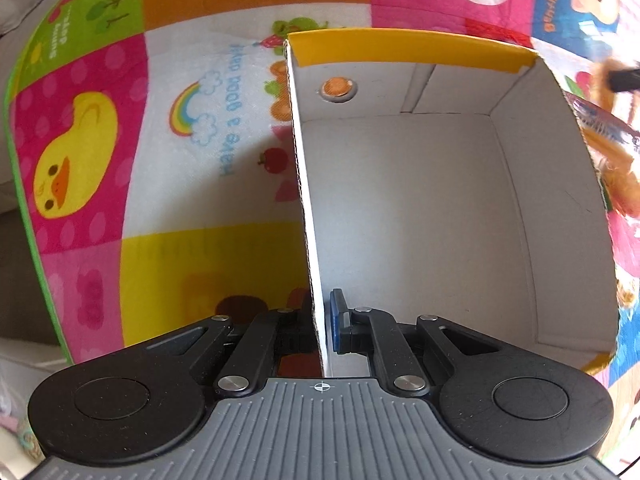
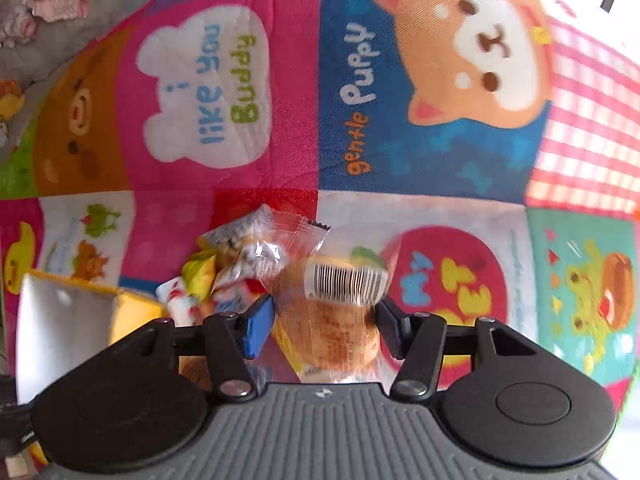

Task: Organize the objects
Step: 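Carry the pastry over the box and release it inside with the right tool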

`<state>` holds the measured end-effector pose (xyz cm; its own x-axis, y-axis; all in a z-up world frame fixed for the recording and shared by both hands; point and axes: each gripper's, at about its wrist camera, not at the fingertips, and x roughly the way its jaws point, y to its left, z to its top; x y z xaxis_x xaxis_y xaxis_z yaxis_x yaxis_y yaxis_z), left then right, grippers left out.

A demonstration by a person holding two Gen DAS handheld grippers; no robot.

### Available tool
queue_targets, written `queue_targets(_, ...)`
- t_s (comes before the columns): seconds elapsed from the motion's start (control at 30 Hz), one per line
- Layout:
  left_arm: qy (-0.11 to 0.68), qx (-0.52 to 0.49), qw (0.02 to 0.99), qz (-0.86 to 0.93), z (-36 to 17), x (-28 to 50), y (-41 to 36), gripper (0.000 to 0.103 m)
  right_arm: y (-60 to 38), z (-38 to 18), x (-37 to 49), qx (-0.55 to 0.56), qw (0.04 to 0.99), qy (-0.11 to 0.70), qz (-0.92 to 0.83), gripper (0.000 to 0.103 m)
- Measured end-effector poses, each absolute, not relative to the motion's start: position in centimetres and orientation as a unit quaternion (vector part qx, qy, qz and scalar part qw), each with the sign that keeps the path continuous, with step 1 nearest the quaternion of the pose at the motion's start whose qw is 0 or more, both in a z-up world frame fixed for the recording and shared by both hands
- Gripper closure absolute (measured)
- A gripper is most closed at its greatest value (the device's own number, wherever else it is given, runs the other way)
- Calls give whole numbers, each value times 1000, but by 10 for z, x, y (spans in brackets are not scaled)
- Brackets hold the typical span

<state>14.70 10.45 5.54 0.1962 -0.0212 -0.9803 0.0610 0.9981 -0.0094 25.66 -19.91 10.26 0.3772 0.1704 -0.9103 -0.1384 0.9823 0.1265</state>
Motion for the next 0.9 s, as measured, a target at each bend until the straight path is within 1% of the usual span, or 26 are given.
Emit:
queue_targets(0.23,627,17,777,-57,55,143,111,94,-200,180,133,51,844,531,56,48)
queue_targets(0.37,626,20,776,-66,55,144,113,94,-181,204,71,88,831,547,40,48)
queue_targets(0.47,627,21,776,-75,54,143,117,94,-152,219,36,95,820,560,64,48)
queue_targets(0.63,630,9,773,-74,56,142,121,94,-93,243,18,88,813,559,133,48)
queue_targets(0.8,641,-10,765,-69,57,142,128,94,-61,263,46,77,831,520,182,47)
queue_targets(0.83,642,-16,764,-65,58,142,130,94,-58,264,53,75,830,518,190,41)
queue_targets(0.9,644,-26,763,-60,58,142,133,94,-54,270,61,58,835,508,205,34)
